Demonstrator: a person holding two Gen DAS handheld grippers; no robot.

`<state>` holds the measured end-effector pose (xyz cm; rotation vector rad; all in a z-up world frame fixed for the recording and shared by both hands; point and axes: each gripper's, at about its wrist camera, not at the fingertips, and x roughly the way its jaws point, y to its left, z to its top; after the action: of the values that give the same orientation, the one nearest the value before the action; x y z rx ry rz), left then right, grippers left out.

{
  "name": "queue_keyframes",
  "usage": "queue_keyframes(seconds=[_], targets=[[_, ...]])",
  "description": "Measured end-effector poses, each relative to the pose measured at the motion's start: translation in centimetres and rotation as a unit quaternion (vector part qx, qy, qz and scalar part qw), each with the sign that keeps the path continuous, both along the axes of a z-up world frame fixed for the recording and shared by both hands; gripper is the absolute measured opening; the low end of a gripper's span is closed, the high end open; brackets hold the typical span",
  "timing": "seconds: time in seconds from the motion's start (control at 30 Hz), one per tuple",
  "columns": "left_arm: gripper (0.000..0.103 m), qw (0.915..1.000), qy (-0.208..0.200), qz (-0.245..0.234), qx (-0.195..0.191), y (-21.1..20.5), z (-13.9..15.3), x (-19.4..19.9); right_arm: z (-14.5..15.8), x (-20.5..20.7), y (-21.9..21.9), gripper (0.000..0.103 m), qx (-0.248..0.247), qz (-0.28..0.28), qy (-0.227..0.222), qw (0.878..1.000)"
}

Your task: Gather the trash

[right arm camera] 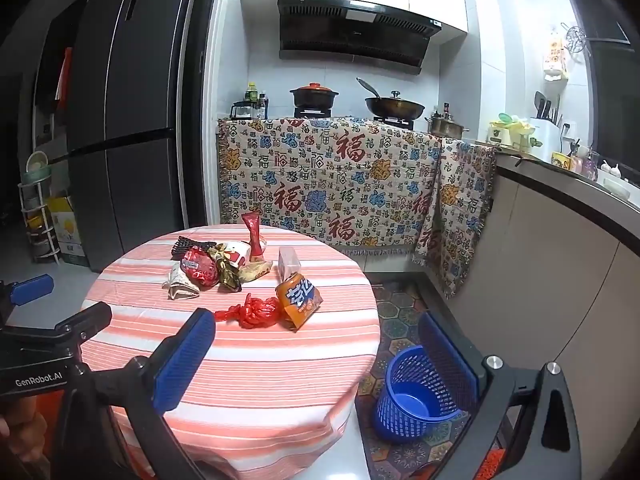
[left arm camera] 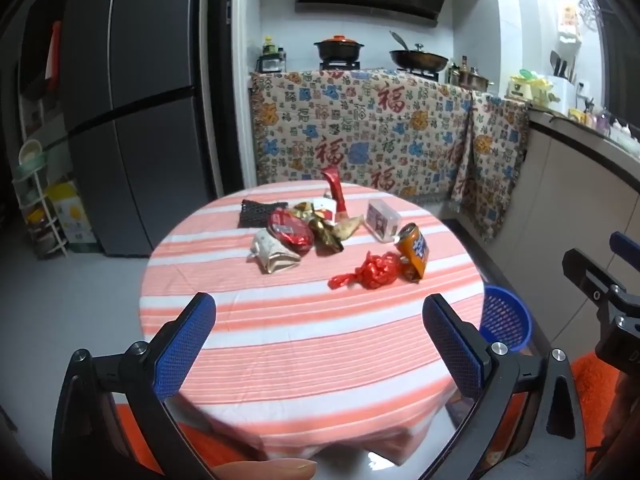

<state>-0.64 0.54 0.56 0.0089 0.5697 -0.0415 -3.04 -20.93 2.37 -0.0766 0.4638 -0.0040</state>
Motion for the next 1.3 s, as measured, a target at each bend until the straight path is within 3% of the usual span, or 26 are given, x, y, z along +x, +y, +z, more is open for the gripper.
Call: queue_keyframes(seconds=[1.3], targets=[[0.103, 0.9998, 0.01, 0.006, -0.016, 0.8, -0.9, 0.2, -0.2, -0.5, 0.0, 0.103, 0.0, -0.008, -0.021, 1.0]])
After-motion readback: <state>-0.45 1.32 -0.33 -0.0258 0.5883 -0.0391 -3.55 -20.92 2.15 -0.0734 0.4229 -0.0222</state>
